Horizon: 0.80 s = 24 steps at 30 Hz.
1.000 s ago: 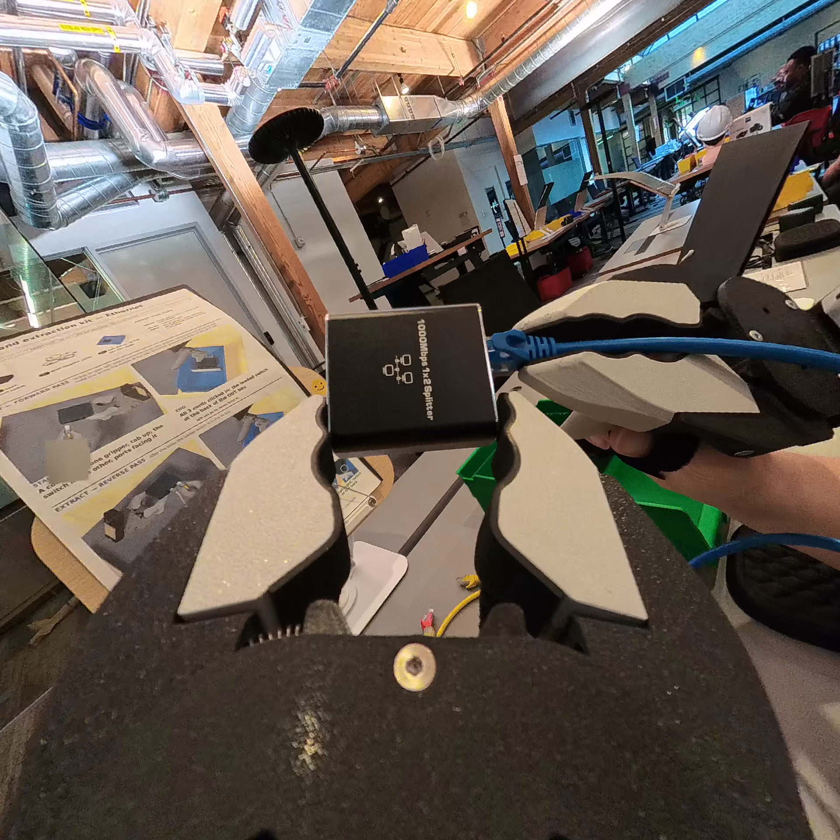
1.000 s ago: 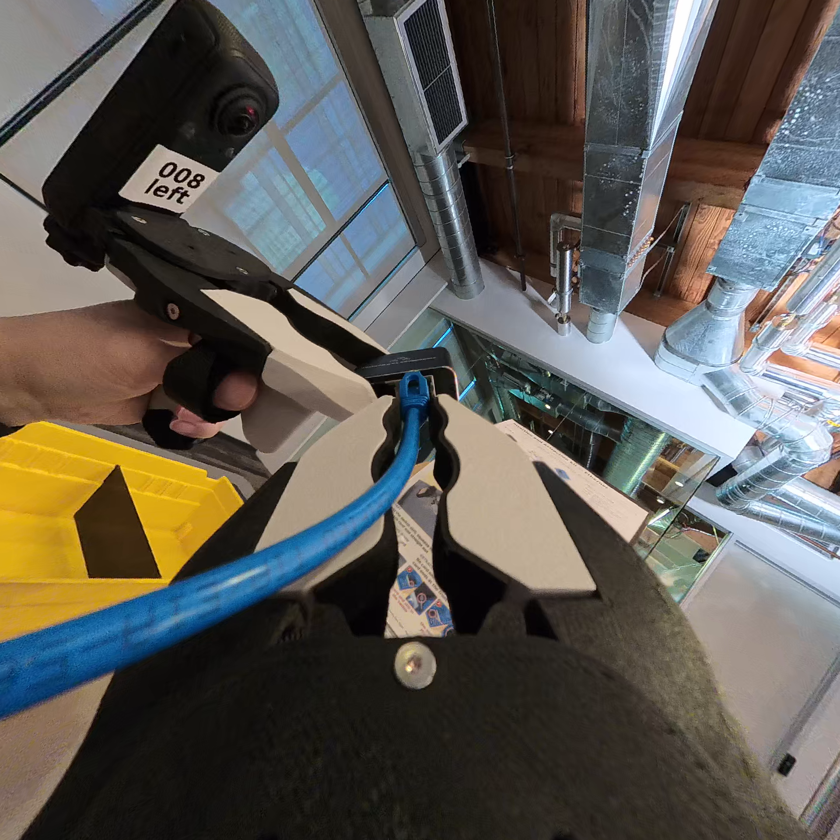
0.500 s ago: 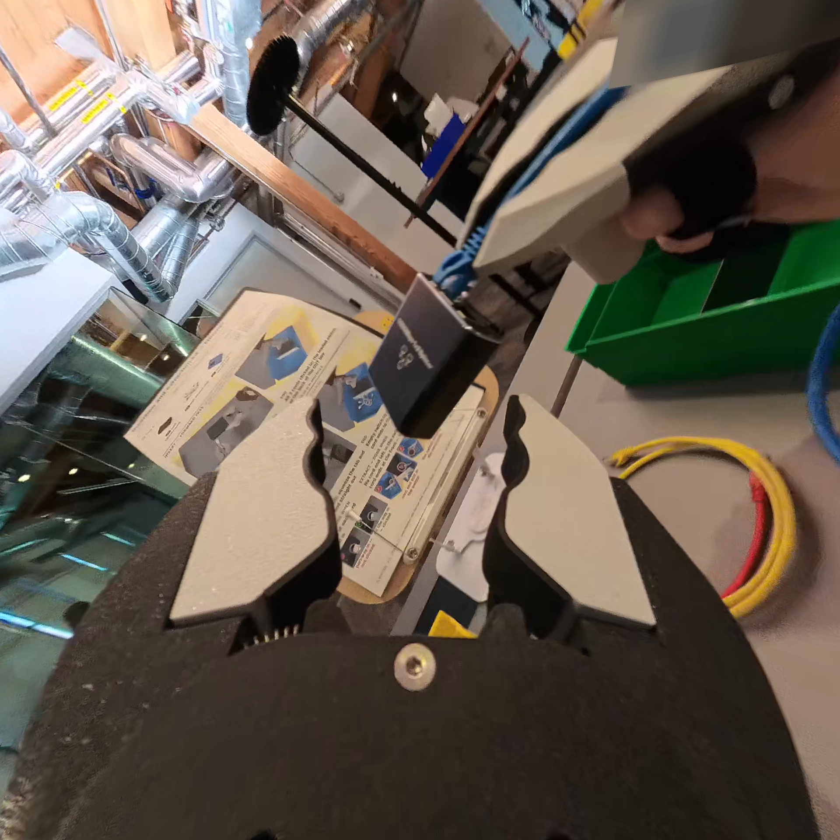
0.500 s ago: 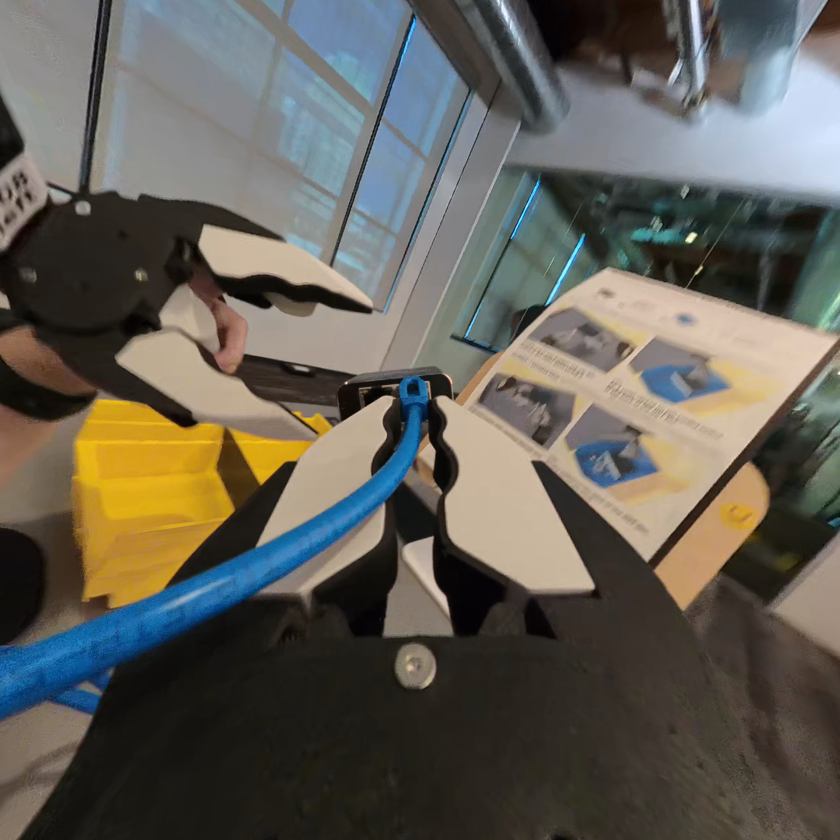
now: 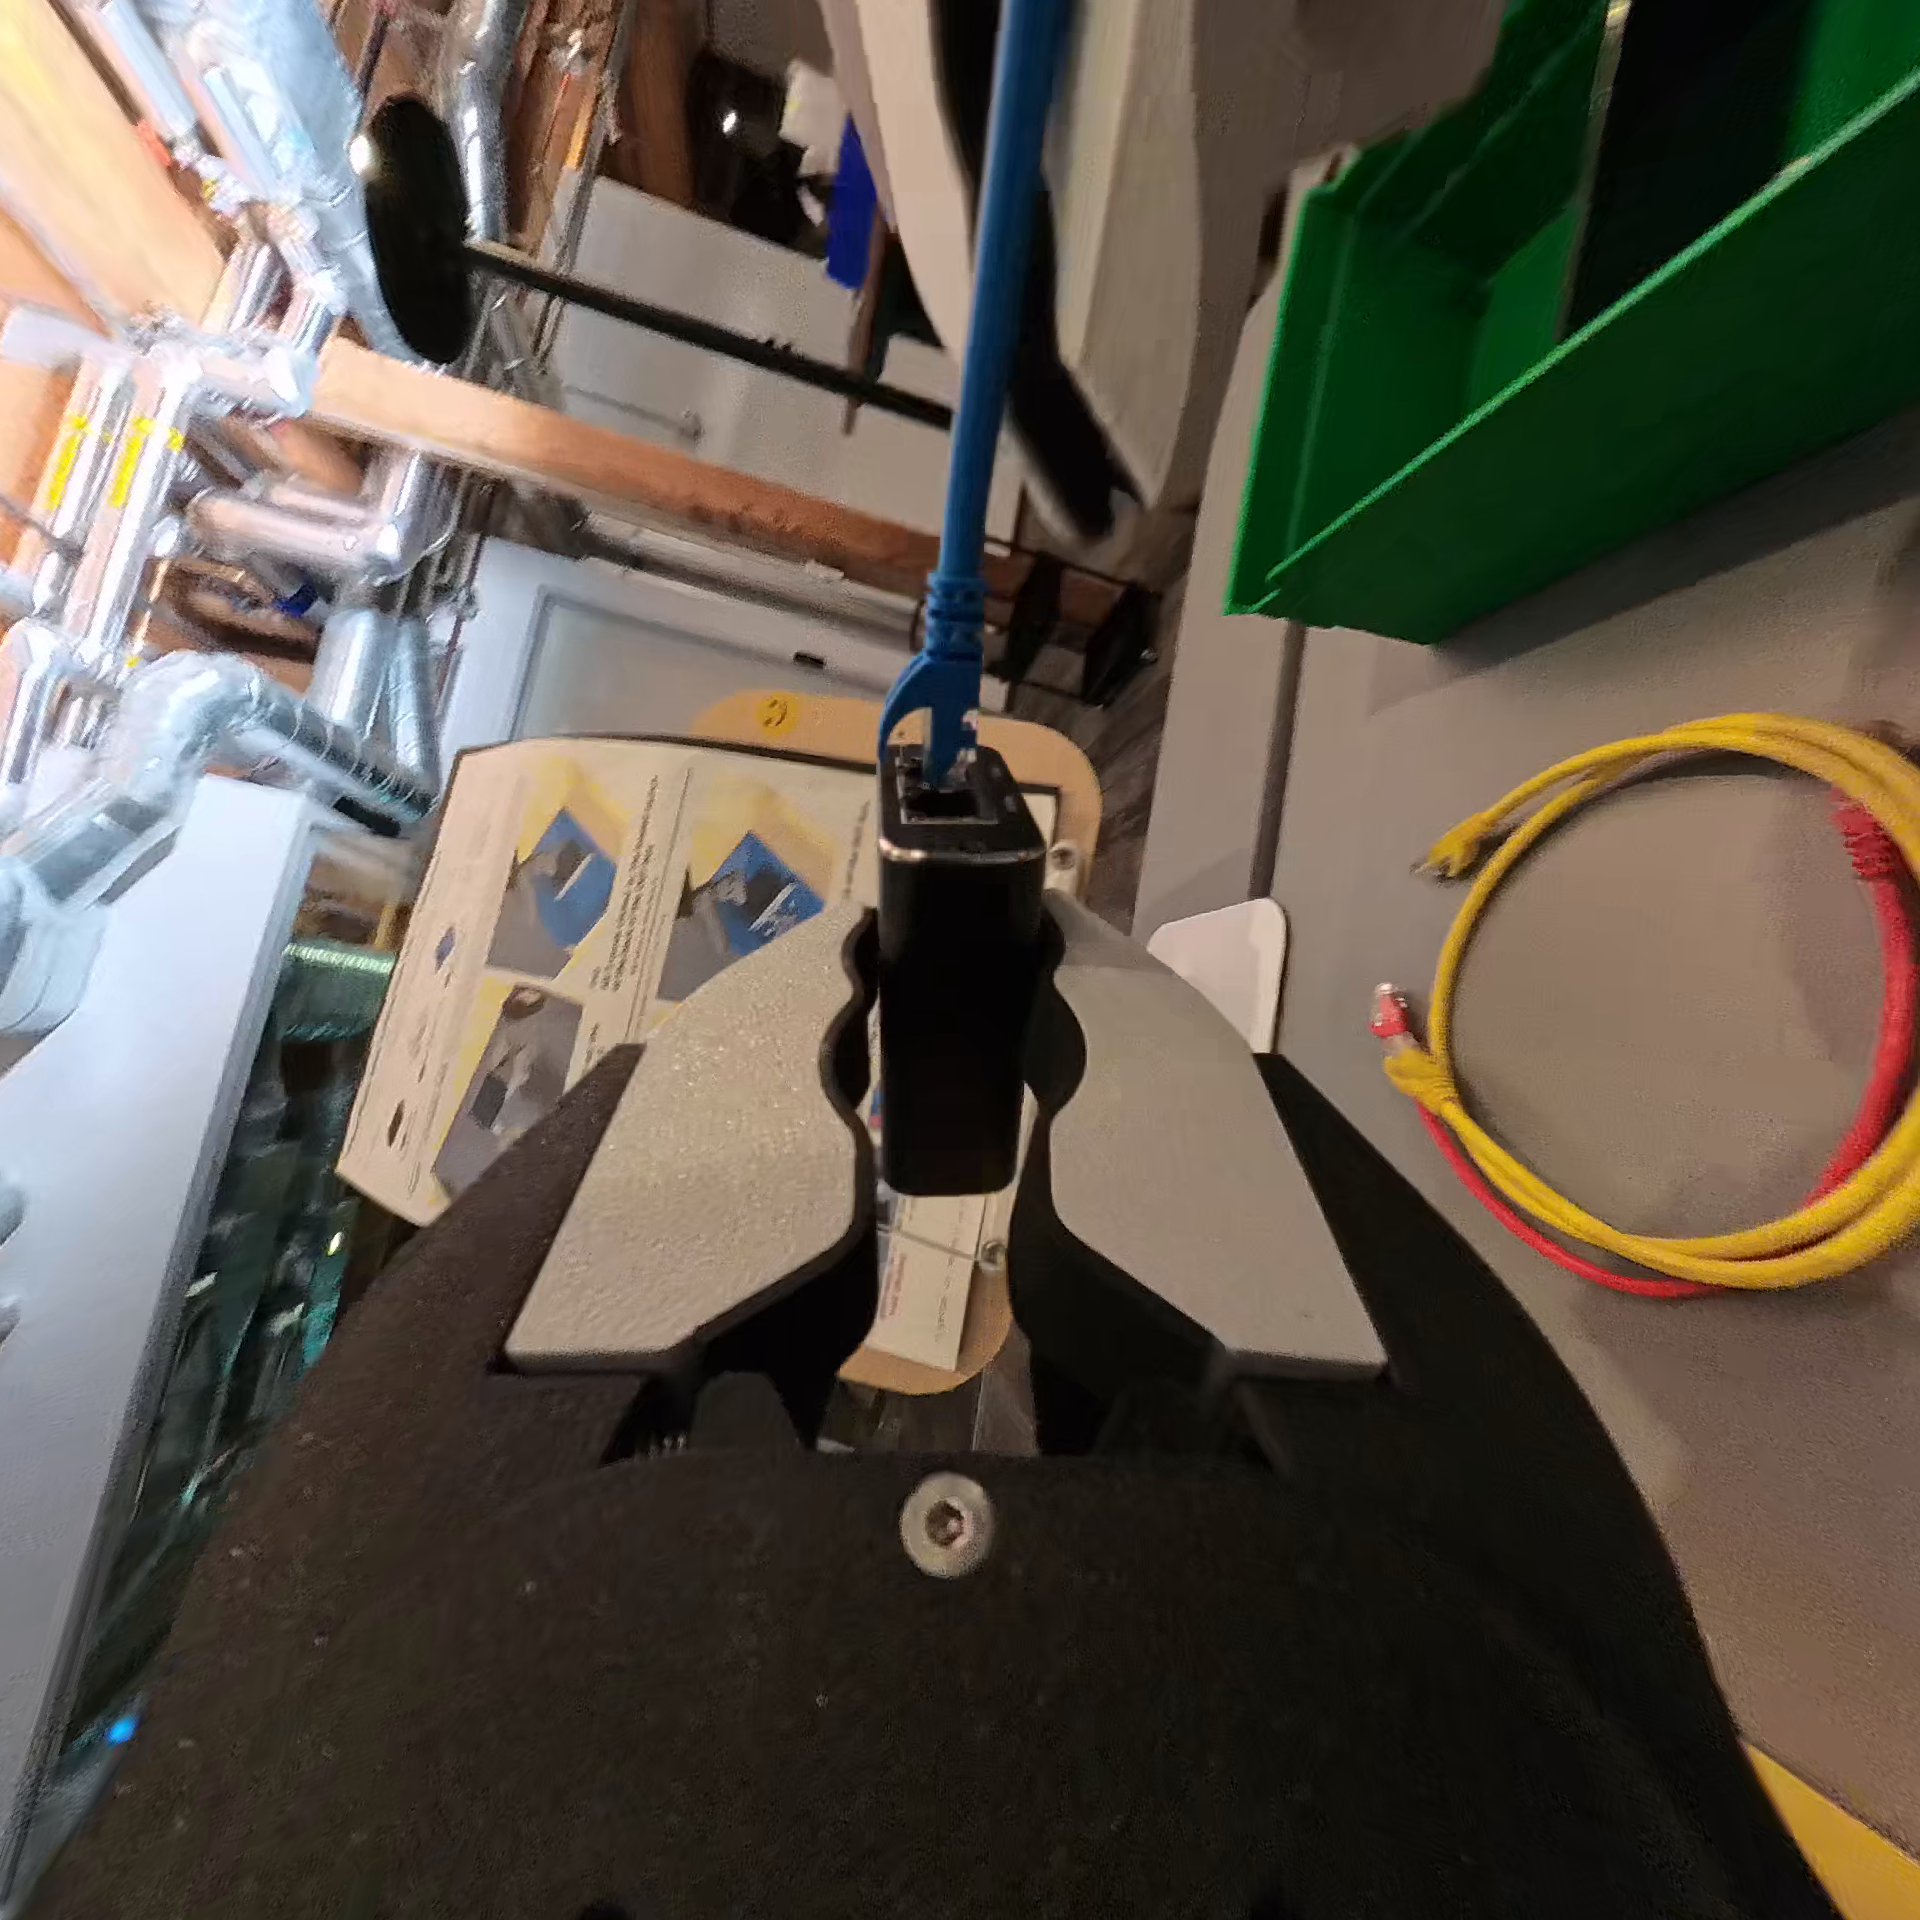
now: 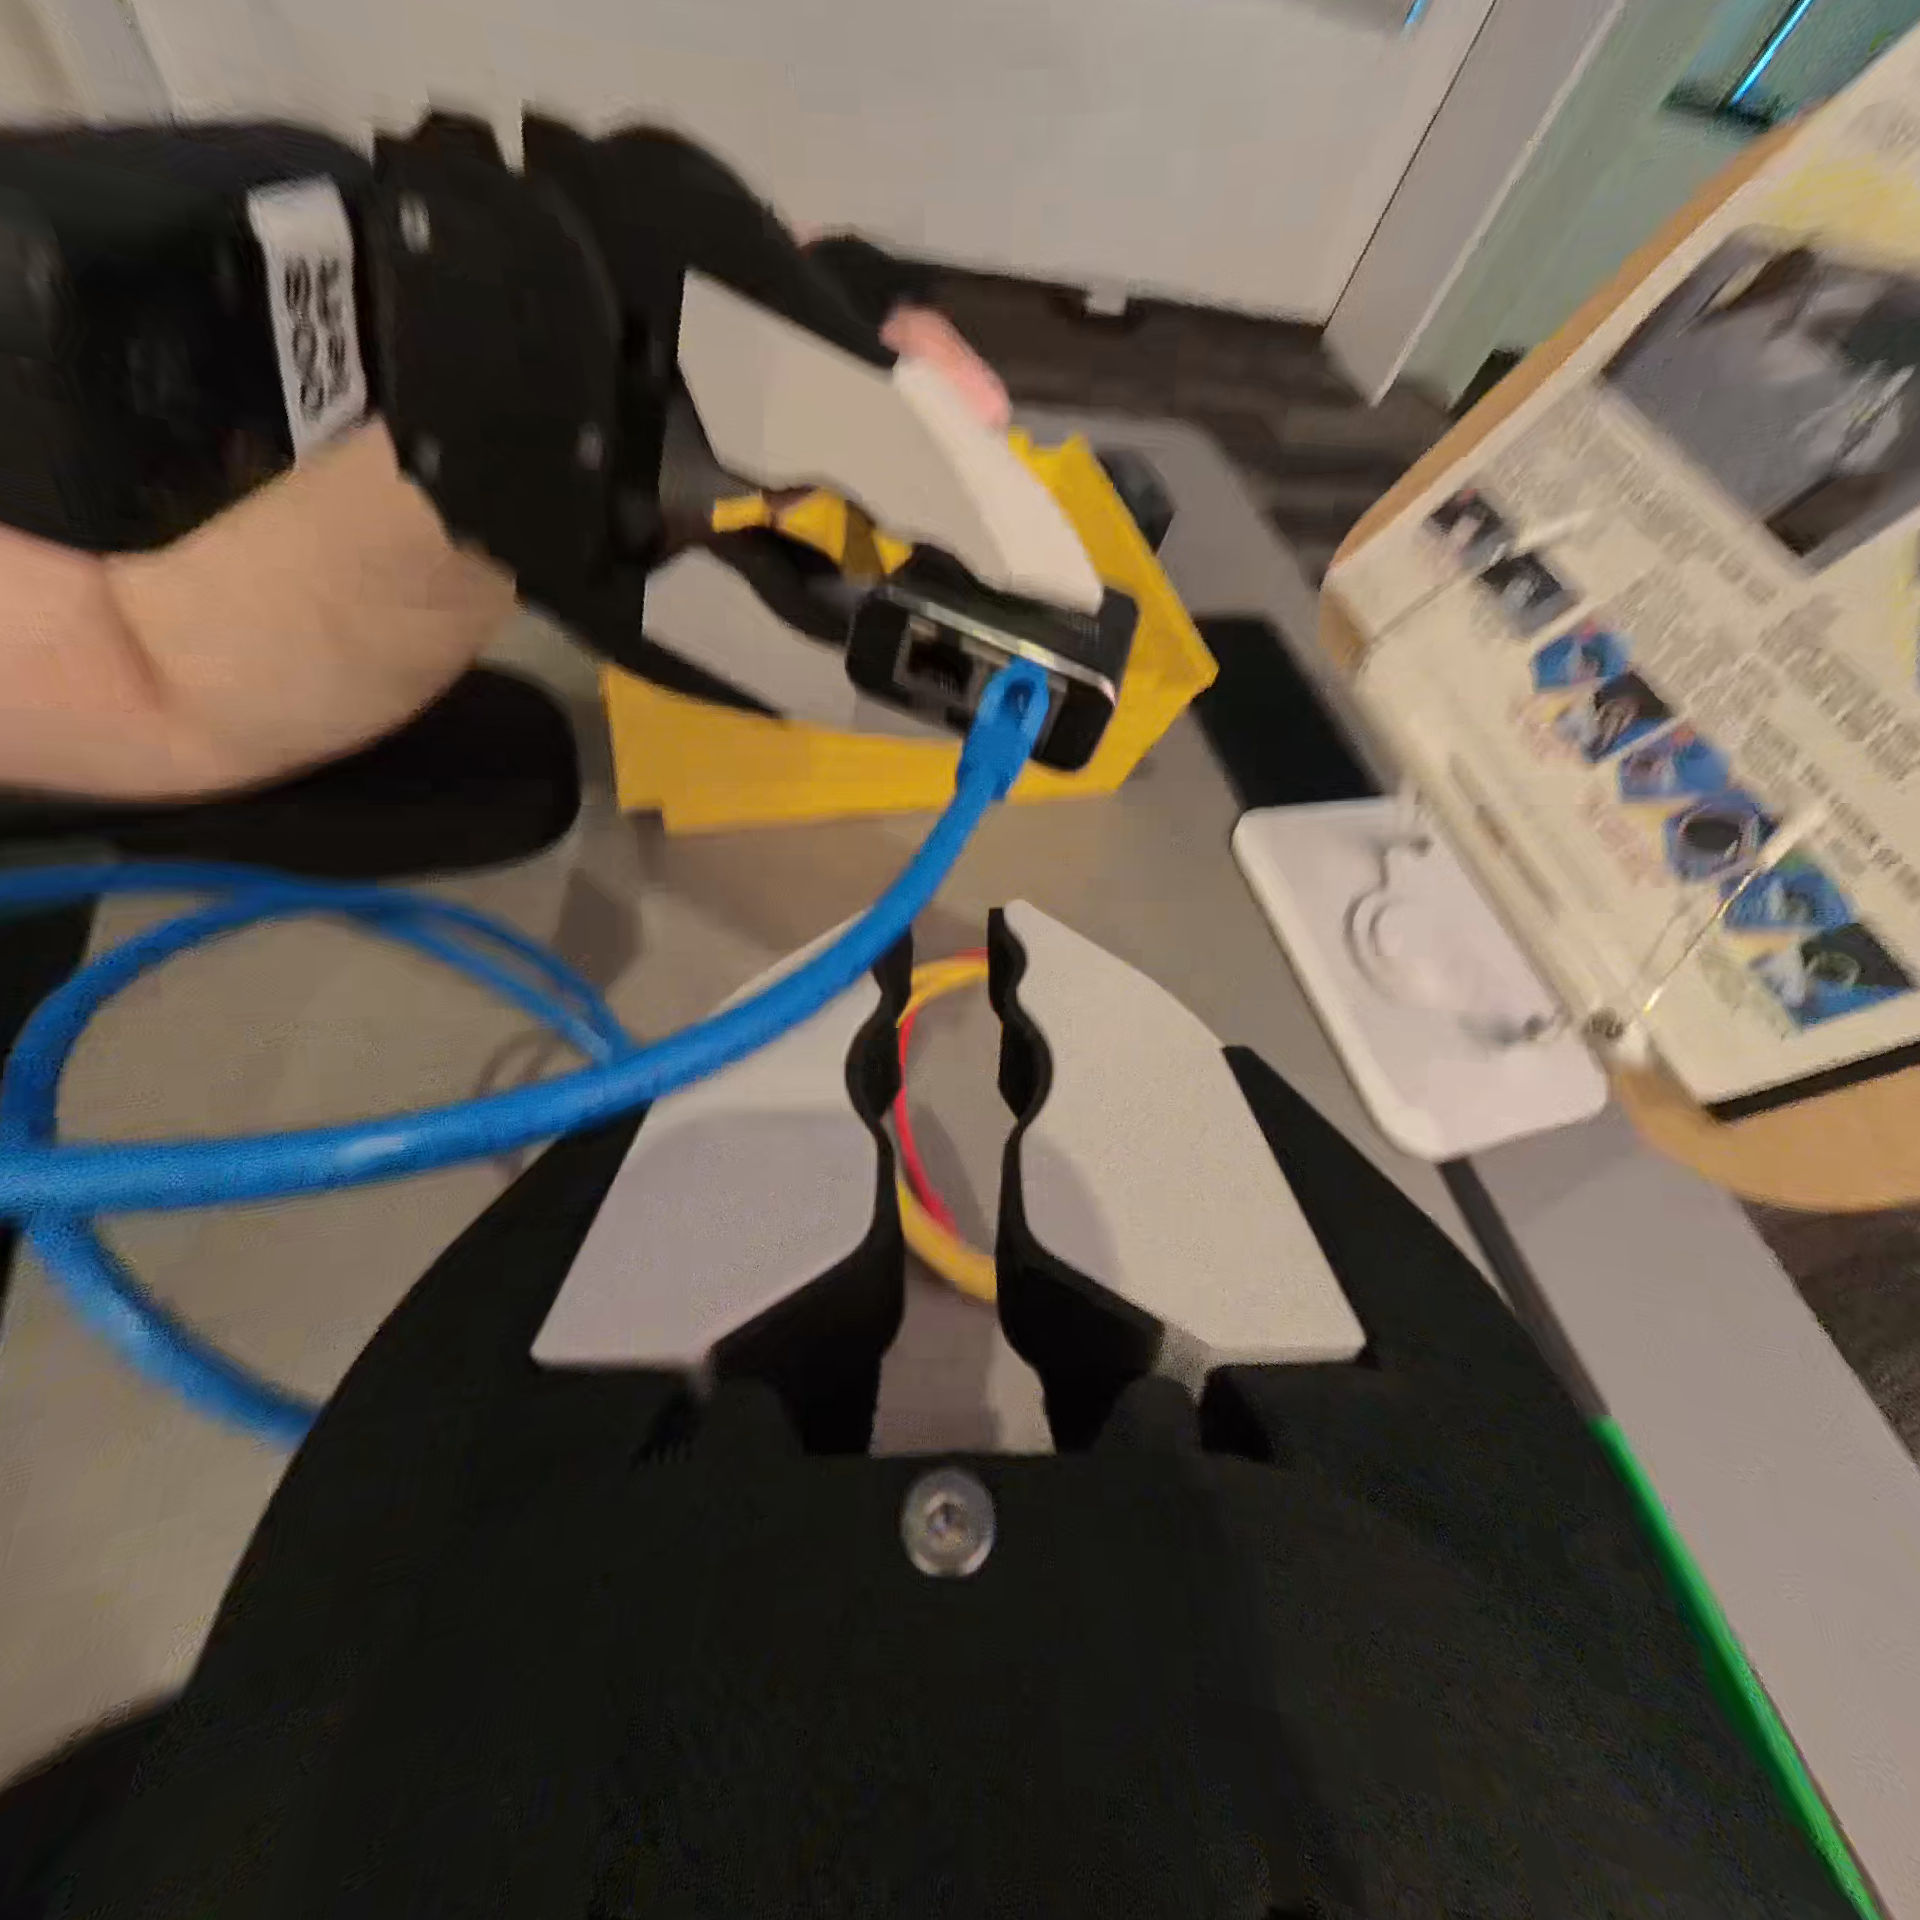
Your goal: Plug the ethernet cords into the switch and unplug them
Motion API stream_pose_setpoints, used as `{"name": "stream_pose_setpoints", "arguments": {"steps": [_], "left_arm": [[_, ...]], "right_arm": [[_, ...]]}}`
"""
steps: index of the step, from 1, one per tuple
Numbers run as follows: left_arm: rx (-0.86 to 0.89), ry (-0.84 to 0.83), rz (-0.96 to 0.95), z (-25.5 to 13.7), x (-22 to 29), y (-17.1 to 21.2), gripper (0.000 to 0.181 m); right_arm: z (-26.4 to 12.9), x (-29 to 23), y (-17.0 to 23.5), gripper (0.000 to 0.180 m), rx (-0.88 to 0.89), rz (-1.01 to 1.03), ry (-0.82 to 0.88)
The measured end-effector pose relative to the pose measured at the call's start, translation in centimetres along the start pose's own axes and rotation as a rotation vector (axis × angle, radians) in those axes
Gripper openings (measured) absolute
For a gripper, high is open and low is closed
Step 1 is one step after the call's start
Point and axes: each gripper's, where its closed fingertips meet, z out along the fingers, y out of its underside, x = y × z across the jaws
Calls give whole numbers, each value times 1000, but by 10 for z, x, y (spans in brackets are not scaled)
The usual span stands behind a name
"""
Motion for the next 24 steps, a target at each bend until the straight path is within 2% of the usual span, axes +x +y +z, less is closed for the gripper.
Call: {"name": "stream_pose_setpoints", "arguments": {"steps": [3,6,12,16,19,21,24], "left_arm": [[20,97,39,0,20,-6,25],[25,183,123,1,48,-12,24],[-67,273,161,4,93,-18,24],[-82,332,289,-11,145,-19,24],[-18,388,380,-25,186,-16,24],[-37,435,424,-31,204,-5,24],[-54,494,396,-35,214,10,24]], "right_arm": [[-28,-8,34,13,-130,10,-67],[-53,6,56,14,-210,10,21],[-90,27,36,12,-33,39,158],[-105,32,28,12,43,47,199],[-110,32,26,11,69,44,203],[-112,32,27,11,65,41,212],[-113,32,27,11,63,37,216]]}}
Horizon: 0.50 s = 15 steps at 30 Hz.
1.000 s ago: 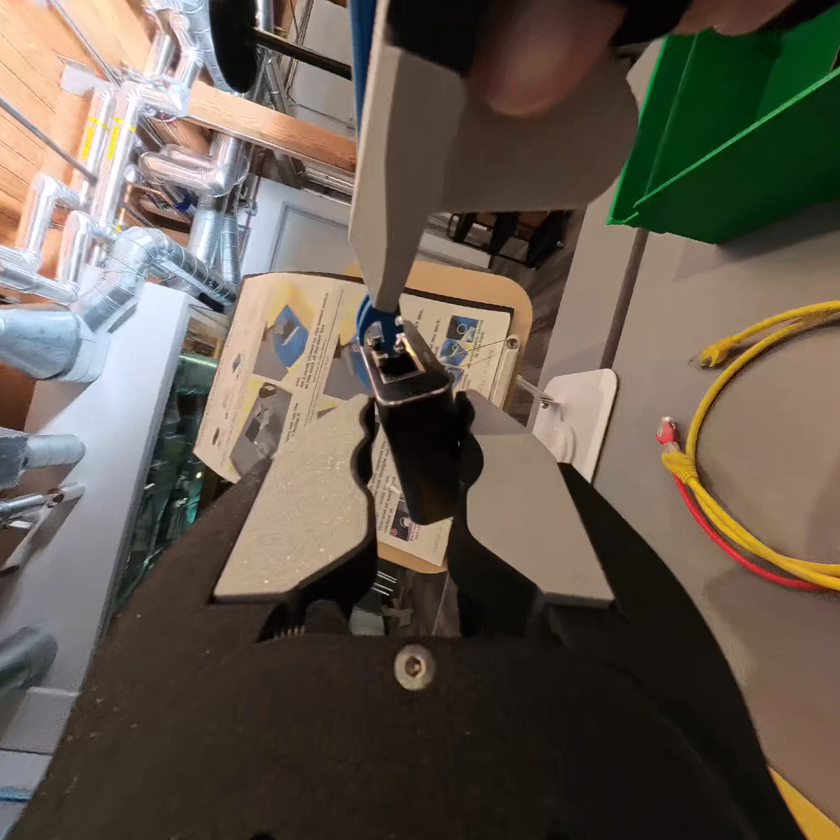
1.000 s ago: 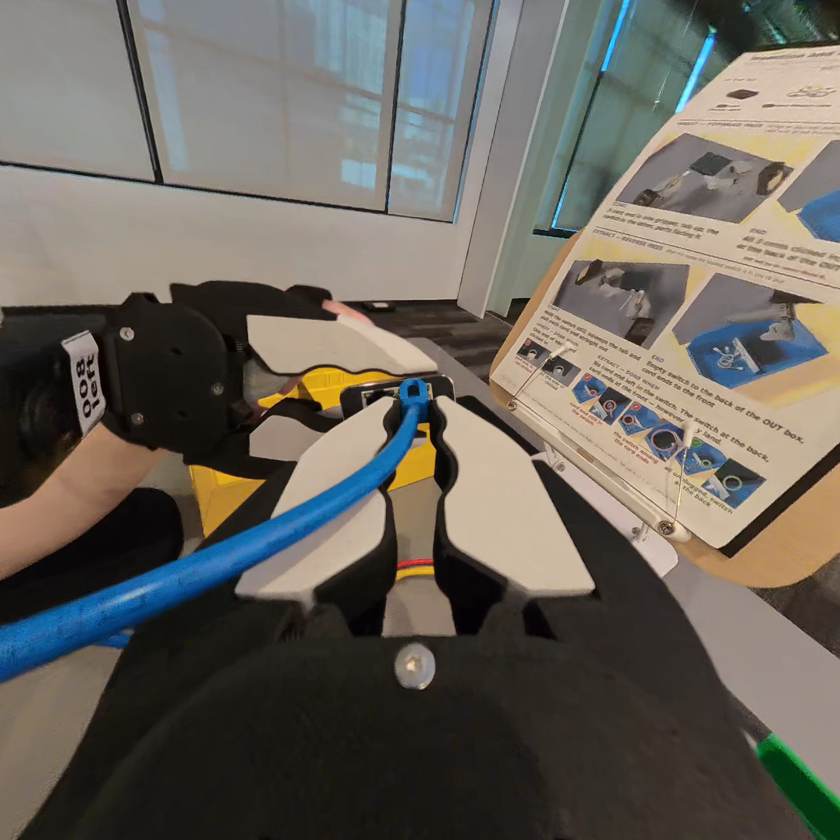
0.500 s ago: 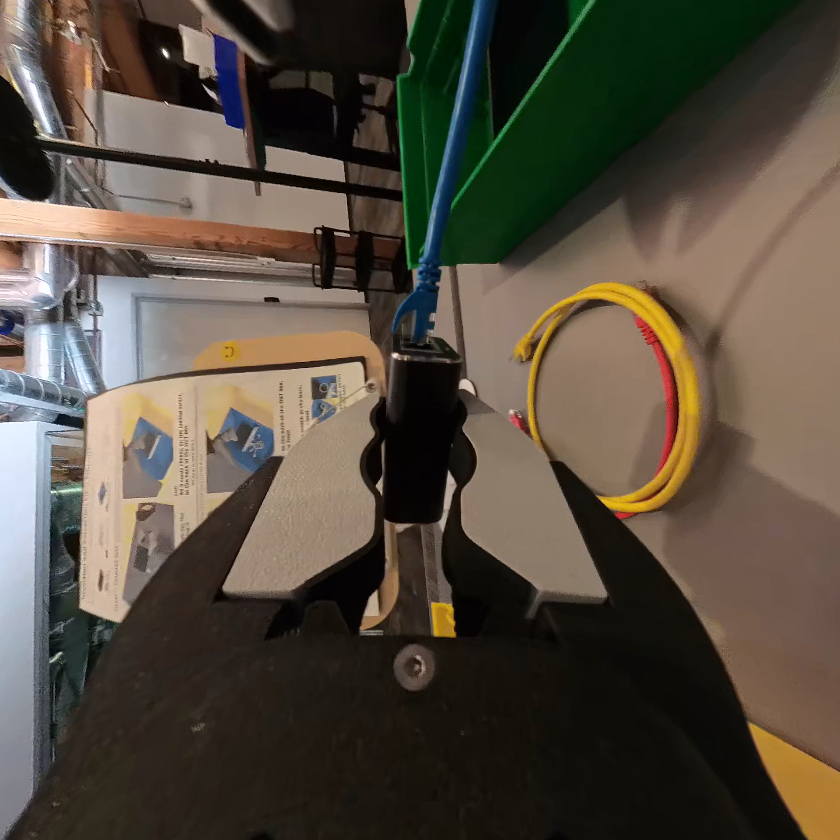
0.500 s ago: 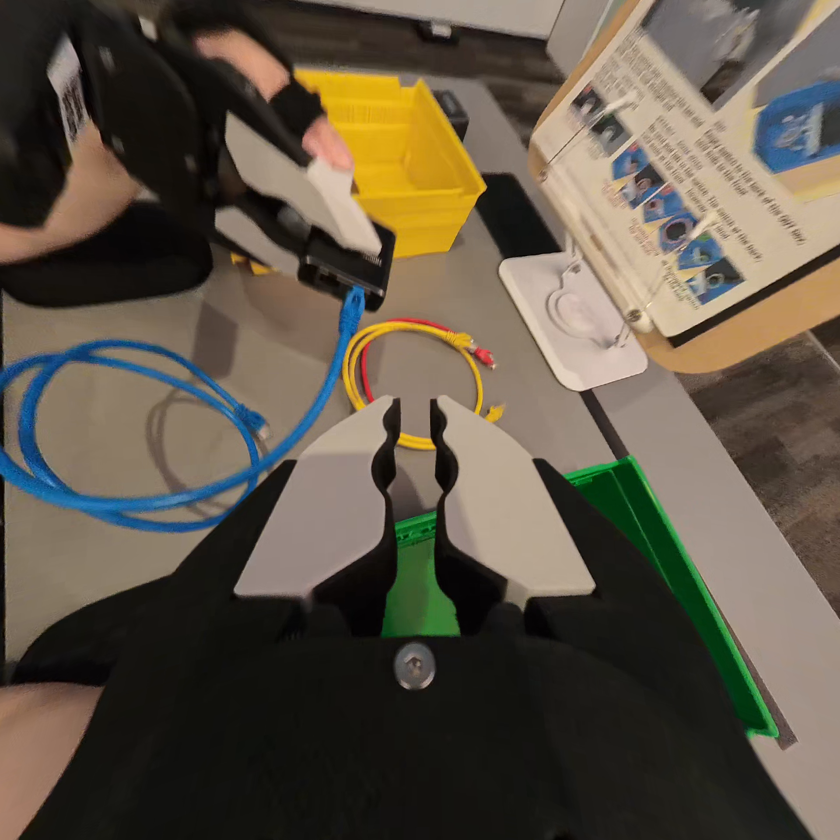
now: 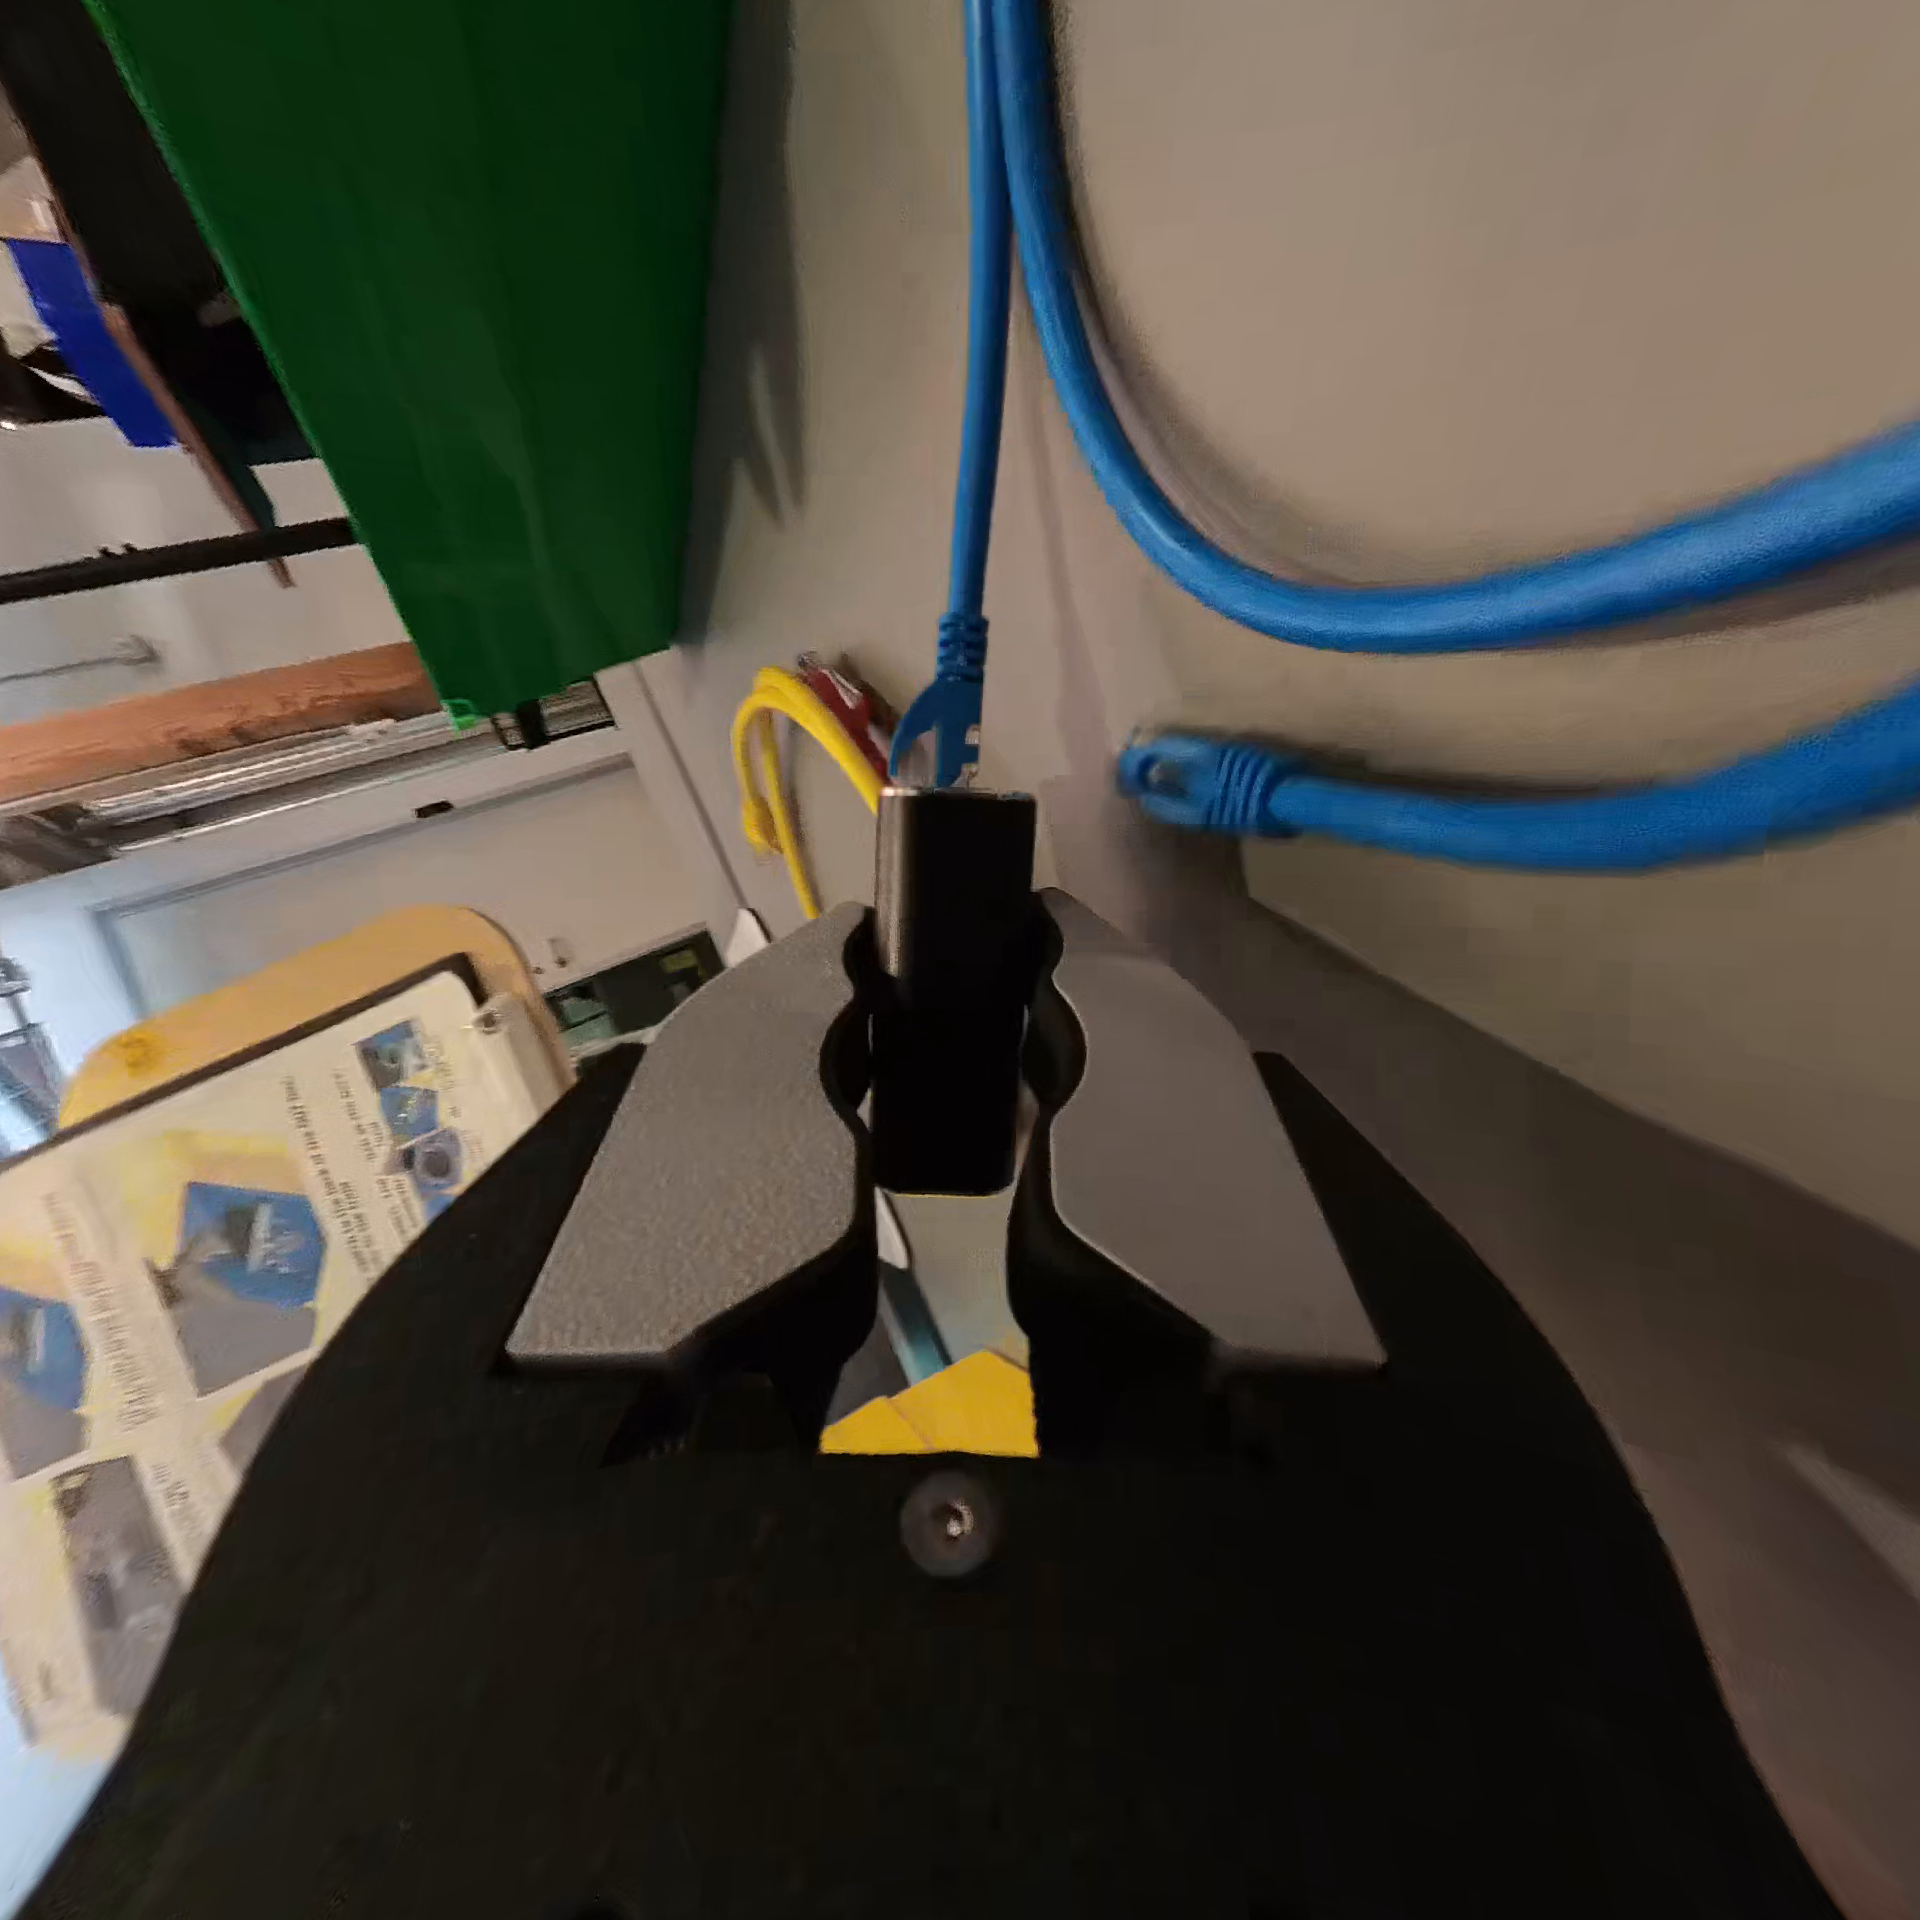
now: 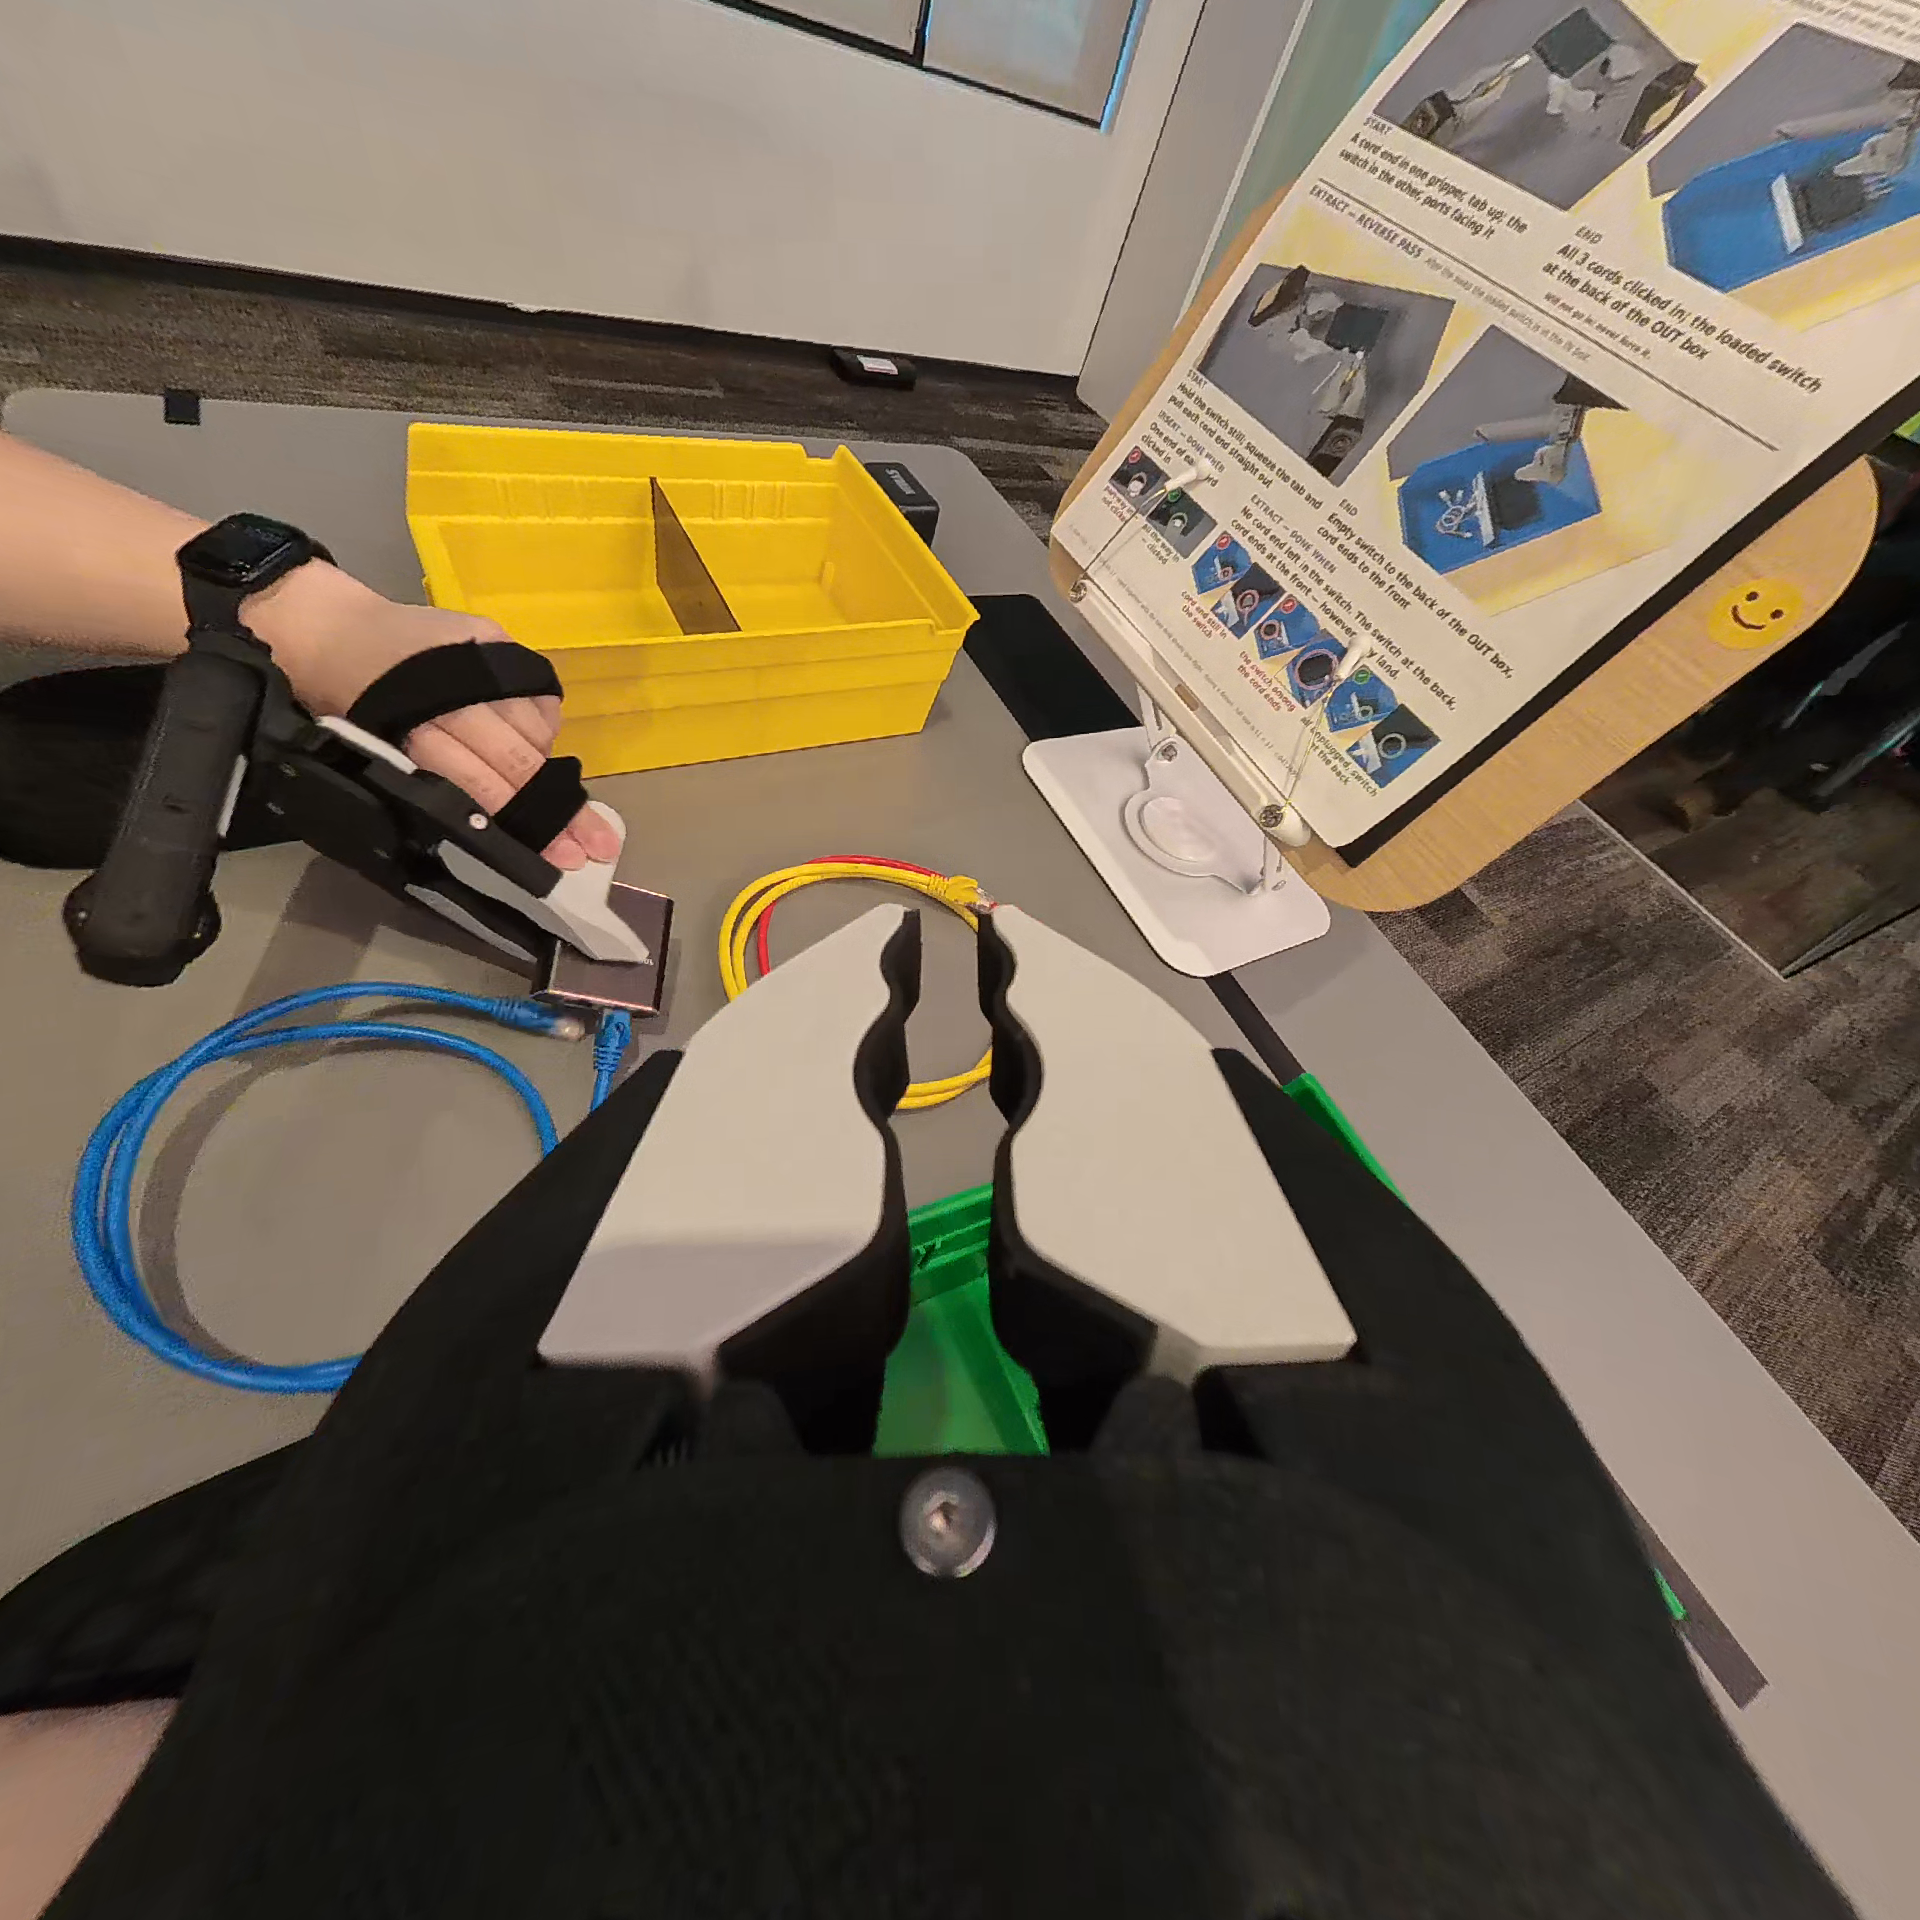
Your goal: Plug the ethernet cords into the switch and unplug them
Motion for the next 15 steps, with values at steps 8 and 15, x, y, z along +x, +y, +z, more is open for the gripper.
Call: {"name": "stream_pose_setpoints", "arguments": {"steps": [8,15], "left_arm": [[-76,45,53,6,20,10,28],[-108,128,-59,-7,21,21,52]], "right_arm": [[-9,2,-3,10,40,0,8],[-16,4,-2,10,62,8,15]]}}
